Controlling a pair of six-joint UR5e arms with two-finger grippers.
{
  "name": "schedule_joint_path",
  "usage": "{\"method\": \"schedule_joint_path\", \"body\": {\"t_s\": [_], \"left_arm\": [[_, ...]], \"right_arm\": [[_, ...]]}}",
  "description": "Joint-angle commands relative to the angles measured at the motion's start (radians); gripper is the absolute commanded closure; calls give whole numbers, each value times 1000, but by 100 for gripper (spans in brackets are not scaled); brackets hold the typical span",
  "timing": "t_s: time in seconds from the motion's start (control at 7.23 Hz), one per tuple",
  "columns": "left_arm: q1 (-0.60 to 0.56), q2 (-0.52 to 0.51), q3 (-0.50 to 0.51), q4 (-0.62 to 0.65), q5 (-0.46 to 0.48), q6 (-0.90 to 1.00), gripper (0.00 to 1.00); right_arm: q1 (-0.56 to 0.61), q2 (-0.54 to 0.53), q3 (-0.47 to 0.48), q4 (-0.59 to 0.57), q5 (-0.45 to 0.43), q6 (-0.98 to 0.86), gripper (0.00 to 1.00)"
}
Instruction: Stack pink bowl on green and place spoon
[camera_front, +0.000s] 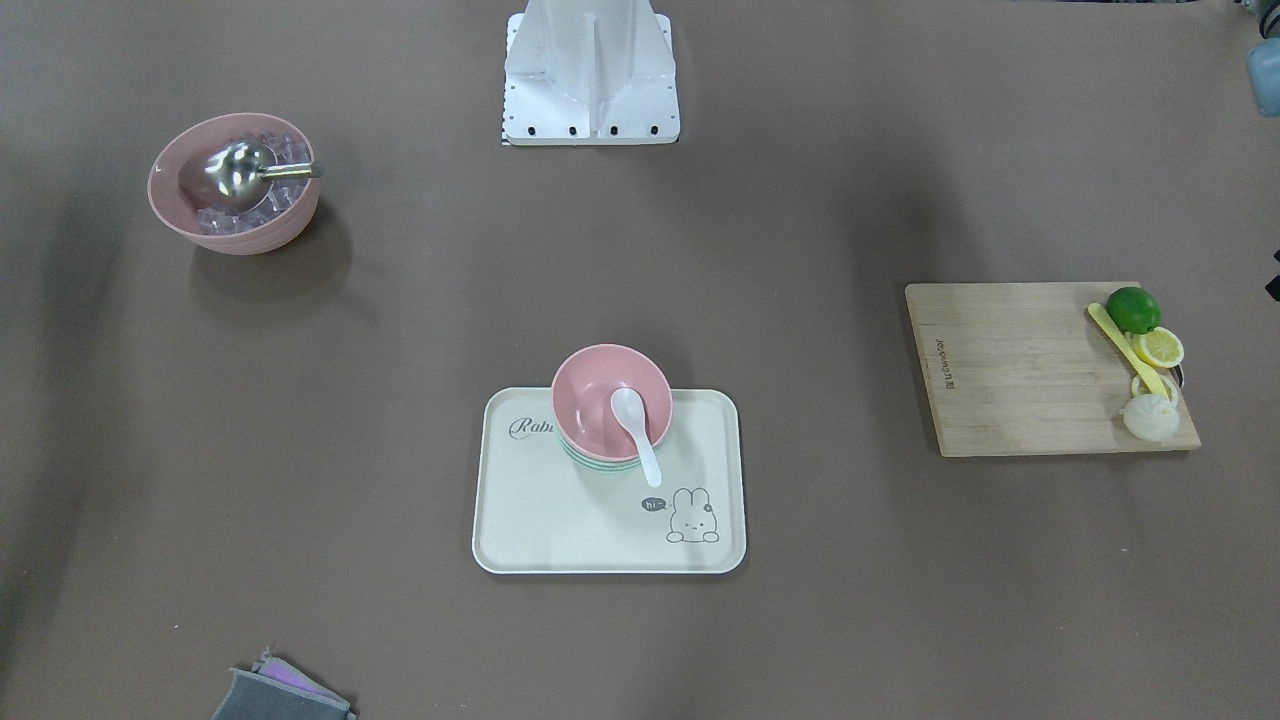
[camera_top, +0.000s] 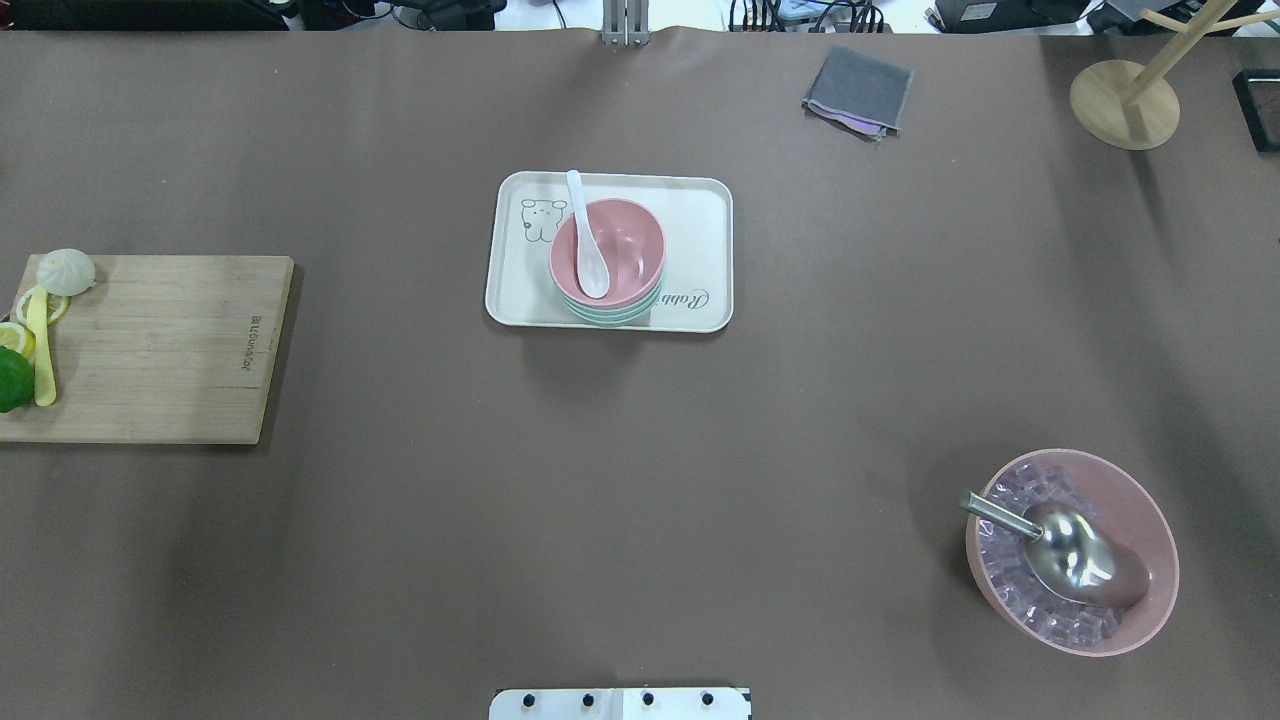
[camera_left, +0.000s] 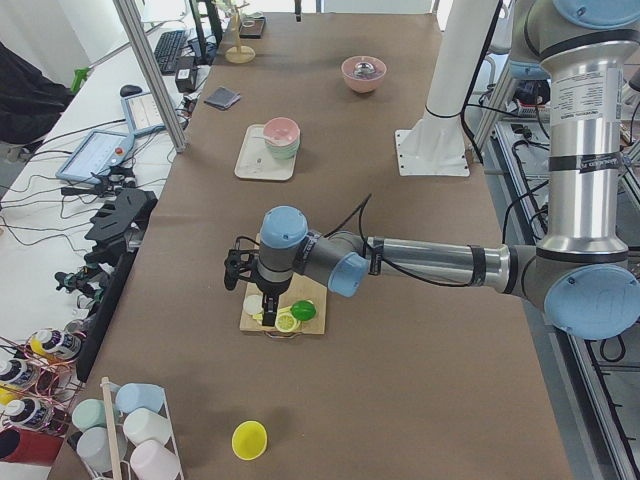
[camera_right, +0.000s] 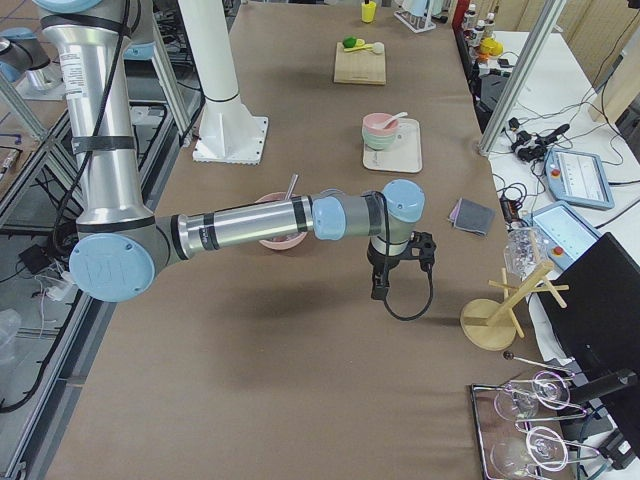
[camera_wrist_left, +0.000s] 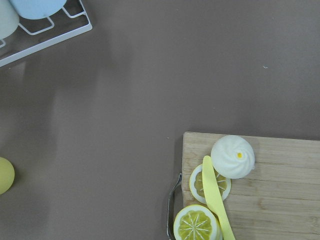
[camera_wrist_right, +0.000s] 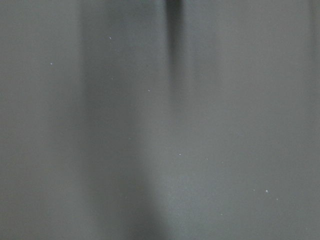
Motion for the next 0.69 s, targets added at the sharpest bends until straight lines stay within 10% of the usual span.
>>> {"method": "schedule_joint_path", "body": {"t_s": [0.0,0.55], "left_arm": [[-6,4,5,-2,-3,0,2],[-6,12,8,3,-2,-1,2]], "right_arm": [[14,-45,-2,3,2,-1,0],[74,-63,1,3,7,2,0]]}}
